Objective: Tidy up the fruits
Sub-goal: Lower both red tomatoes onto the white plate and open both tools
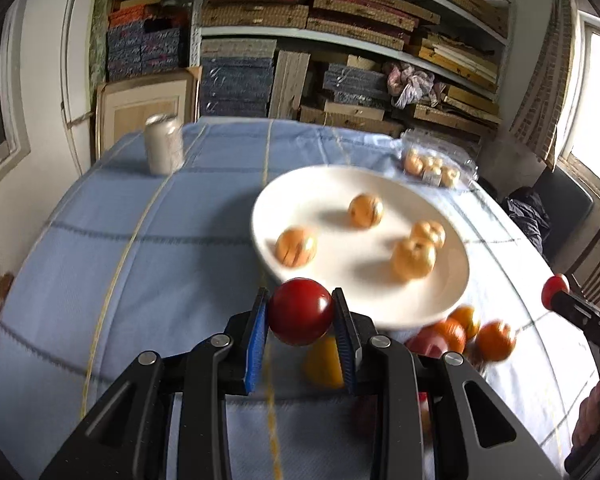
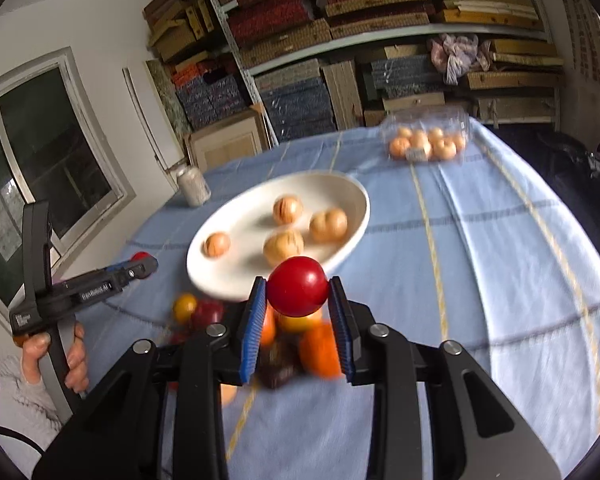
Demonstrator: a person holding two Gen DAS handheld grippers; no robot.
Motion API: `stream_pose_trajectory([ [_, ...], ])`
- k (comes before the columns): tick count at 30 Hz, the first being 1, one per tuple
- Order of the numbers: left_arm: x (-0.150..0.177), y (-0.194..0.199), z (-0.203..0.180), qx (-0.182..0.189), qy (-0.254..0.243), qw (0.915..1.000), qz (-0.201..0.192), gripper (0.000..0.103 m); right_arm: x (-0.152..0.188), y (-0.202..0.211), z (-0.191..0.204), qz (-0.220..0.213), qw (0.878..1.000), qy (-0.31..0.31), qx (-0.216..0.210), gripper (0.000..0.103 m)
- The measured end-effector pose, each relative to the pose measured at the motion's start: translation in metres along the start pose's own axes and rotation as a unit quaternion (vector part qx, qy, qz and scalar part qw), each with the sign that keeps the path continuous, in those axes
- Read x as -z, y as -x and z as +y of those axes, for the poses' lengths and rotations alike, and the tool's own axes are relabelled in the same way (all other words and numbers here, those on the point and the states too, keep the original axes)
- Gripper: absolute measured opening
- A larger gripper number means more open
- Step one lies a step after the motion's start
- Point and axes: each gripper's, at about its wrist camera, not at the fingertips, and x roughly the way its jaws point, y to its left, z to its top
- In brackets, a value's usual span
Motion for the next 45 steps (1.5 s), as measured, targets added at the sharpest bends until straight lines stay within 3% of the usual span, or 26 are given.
stream_pose_trajectory([
  [8, -0.038, -0.023, -0.031, -0.001, -0.023, 0.9996, -0.013, 0.031, -0.076, -0.022, 0.011, -0.036, 0.999, 0.004, -0.012, 0.031],
  [14, -0.042, -0.060, -0.040, 0.005, -0.022, 0.9997, 0.009, 0.031, -0.103, -0.071, 0.021, -0.022, 1.000, 0.018, 0.000, 0.031],
  [21, -0.029, -0.090, -0.030, -0.009, -0.018, 0.9989, 0.043, 0.031, -0.091, -0.143, 0.020, 0.040, 0.998, 0.038, 0.031, 0.031],
  [25, -0.026, -0.100, -0.032, -0.011, -0.027, 0.9982, 0.052, 0.031, -0.079, -0.161, 0.015, 0.062, 0.996, 0.049, 0.051, 0.031],
  [45, -0.022, -0.105, -0.046, -0.035, -0.058, 0.9967, 0.044, 0.033, -0.071, -0.167, 0.017, 0.069, 0.994, 0.062, 0.055, 0.034],
])
